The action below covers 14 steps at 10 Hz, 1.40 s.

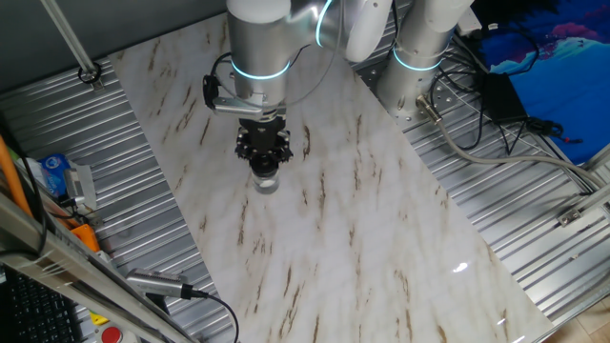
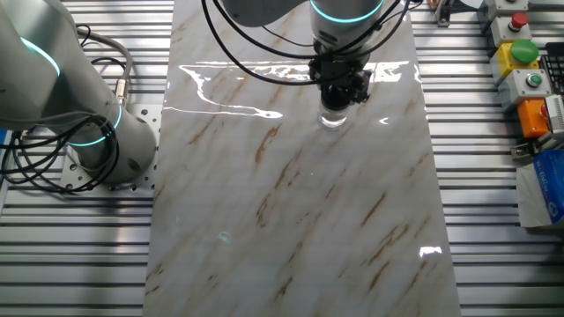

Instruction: Screw the lid onto the jar

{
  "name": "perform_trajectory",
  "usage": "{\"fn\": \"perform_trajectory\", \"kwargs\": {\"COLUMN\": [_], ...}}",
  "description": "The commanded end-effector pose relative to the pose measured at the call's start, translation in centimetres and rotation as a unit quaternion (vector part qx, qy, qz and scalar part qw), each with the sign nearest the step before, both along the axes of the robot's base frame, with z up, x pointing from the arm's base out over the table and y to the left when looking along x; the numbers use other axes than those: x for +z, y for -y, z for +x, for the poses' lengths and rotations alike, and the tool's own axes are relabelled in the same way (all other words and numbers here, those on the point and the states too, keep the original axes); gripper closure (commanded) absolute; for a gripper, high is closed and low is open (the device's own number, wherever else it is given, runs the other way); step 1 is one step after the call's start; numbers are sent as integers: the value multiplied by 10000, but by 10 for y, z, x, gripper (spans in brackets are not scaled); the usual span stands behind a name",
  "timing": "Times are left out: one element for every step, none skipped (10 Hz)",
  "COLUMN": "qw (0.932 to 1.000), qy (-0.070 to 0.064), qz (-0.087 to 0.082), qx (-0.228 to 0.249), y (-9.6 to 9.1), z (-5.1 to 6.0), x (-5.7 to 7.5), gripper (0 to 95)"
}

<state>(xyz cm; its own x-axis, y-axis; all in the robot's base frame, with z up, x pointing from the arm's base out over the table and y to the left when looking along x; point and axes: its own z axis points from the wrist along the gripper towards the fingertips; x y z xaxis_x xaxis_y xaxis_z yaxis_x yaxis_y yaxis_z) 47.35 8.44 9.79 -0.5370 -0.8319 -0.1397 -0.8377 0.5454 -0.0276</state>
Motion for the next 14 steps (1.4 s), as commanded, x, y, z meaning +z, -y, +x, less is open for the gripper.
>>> {"fn": "perform_trajectory", "kwargs": {"qw": [10000,9999,9999,9998,9997,9997,9996,9994,9993,9991,9991,9989,9987,9986], "qy": [5,4,2,-5,-10,-13,-18,-22,-24,-31,-35,-41,-44,-45], "qz": [15,18,19,30,30,16,14,25,37,48,45,39,32,38], "qx": [-89,-113,-129,-187,-224,-249,-282,-338,-379,-411,-432,-462,-500,-526], "y": [0,0,0,0,0,0,0,0,0,0,0,0,0,0], "z": [0,0,0,0,0,0,0,0,1,1,1,1,1,1], "x": [-5,-5,-5,-5,-5,-5,-5,-6,-6,-6,-6,-6,-7,-8], "gripper": [950,950,950,950,950,950,950,950,950,950,950,950,950,950]}}
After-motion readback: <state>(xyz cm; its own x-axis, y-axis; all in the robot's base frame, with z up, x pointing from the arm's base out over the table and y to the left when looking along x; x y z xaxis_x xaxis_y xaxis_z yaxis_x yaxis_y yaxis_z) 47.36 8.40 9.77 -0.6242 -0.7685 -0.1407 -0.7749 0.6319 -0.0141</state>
